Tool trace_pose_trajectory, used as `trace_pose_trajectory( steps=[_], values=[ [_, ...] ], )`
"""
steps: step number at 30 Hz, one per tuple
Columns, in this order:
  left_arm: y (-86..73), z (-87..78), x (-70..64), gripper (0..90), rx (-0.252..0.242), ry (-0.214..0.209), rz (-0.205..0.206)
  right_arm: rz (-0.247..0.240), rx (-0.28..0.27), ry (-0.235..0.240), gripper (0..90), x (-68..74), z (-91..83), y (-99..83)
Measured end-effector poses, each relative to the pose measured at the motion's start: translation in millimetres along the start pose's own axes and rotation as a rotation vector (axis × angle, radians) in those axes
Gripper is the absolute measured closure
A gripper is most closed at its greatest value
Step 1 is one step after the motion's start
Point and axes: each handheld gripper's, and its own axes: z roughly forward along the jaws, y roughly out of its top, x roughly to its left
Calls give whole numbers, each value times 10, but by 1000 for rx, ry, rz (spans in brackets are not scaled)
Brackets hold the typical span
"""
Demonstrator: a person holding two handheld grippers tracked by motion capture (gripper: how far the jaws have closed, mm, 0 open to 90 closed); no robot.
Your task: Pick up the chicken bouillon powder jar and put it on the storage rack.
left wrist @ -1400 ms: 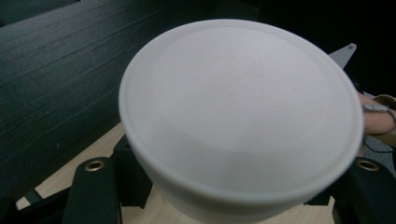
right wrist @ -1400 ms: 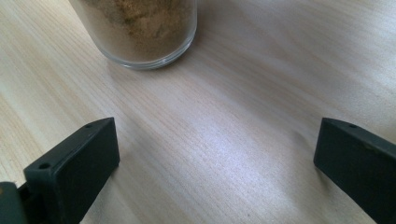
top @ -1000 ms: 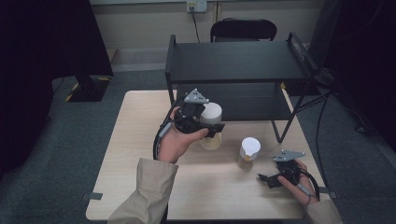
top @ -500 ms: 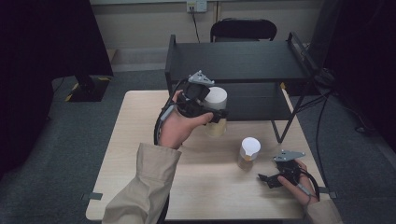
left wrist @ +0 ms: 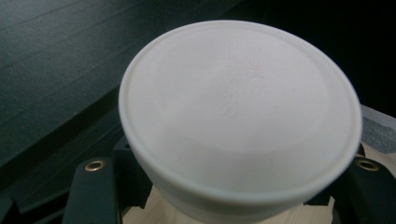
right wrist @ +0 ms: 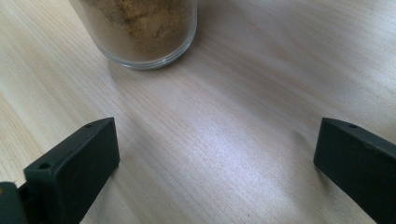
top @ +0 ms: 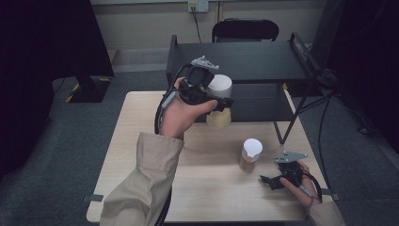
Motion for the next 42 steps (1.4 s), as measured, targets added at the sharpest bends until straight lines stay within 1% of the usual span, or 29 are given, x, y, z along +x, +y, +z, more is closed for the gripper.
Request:
trace_pose_trajectory(
  steps=[7,14,17,19,23,25,29,32,36,42],
  values=[
    [151,-62,-14,350,11,14,15,0,0,0,0,0,0,0],
    [241,-113,1,350,-2,19,-1,0,0,0,0,0,0,0],
    [304,-137,-7,350,3,29,5,-1,0,0,0,0,0,0],
    [343,-161,-1,350,2,33,2,0,0,0,0,0,0,0],
    [399,-205,14,350,-9,38,-13,0,0,0,0,0,0,0],
    [428,-224,11,350,-13,43,-13,0,0,0,0,0,0,0],
    [481,-251,18,350,-23,41,-24,0,0,0,0,0,0,0],
    [555,-260,-1,350,-18,52,-21,0,0,0,0,0,0,0],
    [639,-277,3,350,-21,64,-30,0,0,0,0,0,0,0],
    [760,-254,-3,350,-9,96,-36,0,-1,0,0,1,1,-2]
  ],
)
